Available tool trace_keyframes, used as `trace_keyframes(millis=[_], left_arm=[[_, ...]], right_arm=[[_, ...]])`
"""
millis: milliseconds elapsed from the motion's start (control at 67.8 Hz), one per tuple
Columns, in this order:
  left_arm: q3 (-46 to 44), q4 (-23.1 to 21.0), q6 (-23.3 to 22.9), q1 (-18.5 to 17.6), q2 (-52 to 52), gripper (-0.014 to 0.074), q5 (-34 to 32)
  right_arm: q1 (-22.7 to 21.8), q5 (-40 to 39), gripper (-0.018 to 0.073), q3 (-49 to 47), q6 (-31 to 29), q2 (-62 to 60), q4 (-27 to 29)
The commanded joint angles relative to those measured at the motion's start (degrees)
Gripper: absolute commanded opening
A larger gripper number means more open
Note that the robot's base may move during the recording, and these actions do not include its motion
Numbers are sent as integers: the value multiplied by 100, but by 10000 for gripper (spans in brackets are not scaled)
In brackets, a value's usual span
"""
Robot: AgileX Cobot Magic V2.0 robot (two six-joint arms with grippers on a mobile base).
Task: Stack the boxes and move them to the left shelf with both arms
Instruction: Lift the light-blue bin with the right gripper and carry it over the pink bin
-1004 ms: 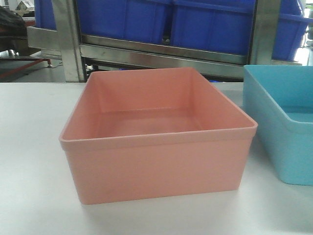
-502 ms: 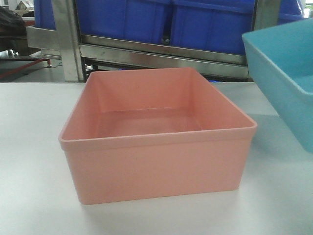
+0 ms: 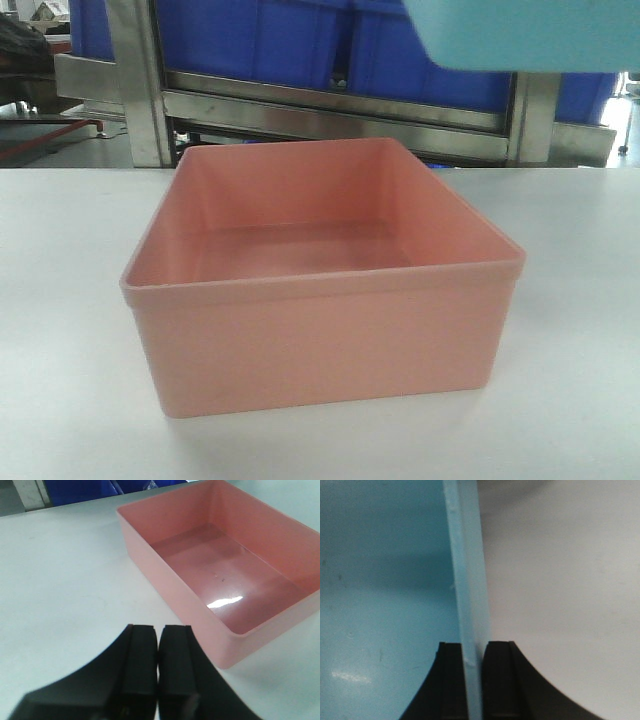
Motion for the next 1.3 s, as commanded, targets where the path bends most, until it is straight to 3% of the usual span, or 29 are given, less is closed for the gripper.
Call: trace_keyframes(millis=[0,266,443,797,1122,1284], left_arm=[[-167,1,-13,-45,15,-8,-471],[-167,1,-13,-45,15,-8,-471],[-167,1,-13,-45,15,-8,-471],[-167,1,-13,-45,15,-8,-471],[-167,1,-13,-45,15,-8,-471],[-167,-44,-13,-45,15,-8,-471]], right_arm=[[533,-263,55,-232,289,-187,568],[2002,-1393,56,-232,989,259,551],[2494,-1713,56,-232,1028,816,519],[2562,-2339,56,-232,1081,1555,335],[2562,-2515,56,-219,1945,1885,151],[2562,-2468,56,-219,2365,1923,-314]])
